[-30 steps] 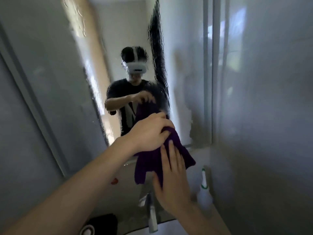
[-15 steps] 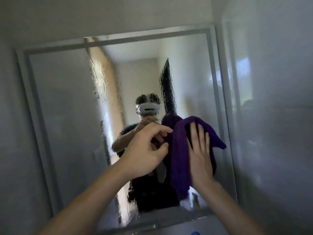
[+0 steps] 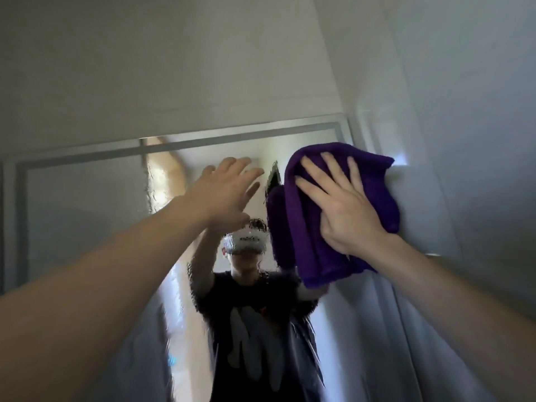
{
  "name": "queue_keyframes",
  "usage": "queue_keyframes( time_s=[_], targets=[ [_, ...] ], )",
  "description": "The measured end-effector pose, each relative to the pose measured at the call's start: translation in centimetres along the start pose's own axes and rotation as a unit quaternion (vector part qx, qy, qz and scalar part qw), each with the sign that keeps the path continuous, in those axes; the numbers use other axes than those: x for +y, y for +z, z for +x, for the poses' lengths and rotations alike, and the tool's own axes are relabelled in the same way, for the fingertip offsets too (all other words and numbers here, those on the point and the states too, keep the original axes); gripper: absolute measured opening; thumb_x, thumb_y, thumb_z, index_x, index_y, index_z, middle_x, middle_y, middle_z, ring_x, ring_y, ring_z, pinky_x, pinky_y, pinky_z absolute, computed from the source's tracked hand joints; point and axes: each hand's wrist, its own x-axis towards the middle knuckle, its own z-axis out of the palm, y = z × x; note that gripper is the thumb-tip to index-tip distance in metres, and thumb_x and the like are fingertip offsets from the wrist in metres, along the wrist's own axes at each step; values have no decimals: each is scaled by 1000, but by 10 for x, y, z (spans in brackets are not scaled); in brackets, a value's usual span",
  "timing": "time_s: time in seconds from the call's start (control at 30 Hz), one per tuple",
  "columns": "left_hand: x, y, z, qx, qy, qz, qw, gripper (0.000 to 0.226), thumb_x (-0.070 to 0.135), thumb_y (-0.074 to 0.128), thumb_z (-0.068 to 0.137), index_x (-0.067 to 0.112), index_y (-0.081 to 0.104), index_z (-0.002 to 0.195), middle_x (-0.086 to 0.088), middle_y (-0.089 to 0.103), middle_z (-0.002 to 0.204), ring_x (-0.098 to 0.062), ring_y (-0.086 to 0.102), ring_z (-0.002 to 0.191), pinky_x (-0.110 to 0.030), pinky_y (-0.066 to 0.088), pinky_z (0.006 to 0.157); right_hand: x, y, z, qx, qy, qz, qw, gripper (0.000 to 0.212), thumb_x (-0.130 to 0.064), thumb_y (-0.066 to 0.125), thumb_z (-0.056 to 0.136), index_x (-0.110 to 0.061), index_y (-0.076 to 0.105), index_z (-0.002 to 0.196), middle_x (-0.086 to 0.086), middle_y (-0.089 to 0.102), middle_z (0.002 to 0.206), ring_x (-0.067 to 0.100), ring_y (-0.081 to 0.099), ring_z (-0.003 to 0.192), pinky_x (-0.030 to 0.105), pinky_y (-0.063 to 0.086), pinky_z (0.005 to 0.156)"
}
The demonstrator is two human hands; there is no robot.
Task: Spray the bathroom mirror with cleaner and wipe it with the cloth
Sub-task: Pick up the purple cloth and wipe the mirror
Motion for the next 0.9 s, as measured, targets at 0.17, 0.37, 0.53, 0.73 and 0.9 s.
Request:
queue_keyframes(
  time_s=[0.17, 0.37, 0.53, 0.73, 0.9],
  targets=[
    [5, 9, 37, -49, -62, 16, 997, 137, 71, 86, 59, 41, -3, 160, -1, -11, 172, -41, -7, 158, -72, 22, 118, 40, 2, 37, -36, 7, -37, 999, 59, -35, 31, 92, -17, 52, 144, 4, 29, 166, 36, 15, 155, 60, -7, 121],
    [2, 41, 45, -53, -81, 6, 995, 146, 76, 85, 55, 45, -14, 158, -1, -30, 168, -47, -23, 154, -81, 8, 113, 75, 28, 71, -64, 102, -57, 991, 78, -61, 34, 91, -20, 22, 157, 2, 5, 171, 34, -6, 156, 66, -14, 118],
    [0, 43, 41, -51, -77, -13, 996, 144, 74, 83, 61, 44, -17, 159, 2, -34, 168, -41, -28, 154, -78, 1, 118, 75, 56, 99, -98, 201, 21, 974, 117, -45, 74, 81, -12, -7, 160, 6, -13, 170, 38, -15, 154, 69, -7, 117],
    [1, 43, 43, -55, -82, -18, 995, 150, 72, 87, 58, 37, -17, 160, 5, -30, 169, -39, -26, 156, -78, 6, 119, 61, 76, 120, -10, 213, 40, 976, 85, -32, 51, 92, -19, 3, 161, 2, -4, 171, 36, -7, 156, 68, -2, 120],
    [4, 40, 43, -62, -99, -9, 993, 158, 73, 86, 58, 24, -25, 159, 4, -32, 168, -38, -27, 156, -77, 2, 119, 39, 83, 91, -34, 74, 31, 996, 76, -39, 53, 98, -32, 11, 161, -5, 1, 171, 30, -6, 157, 65, -1, 122]
  ],
)
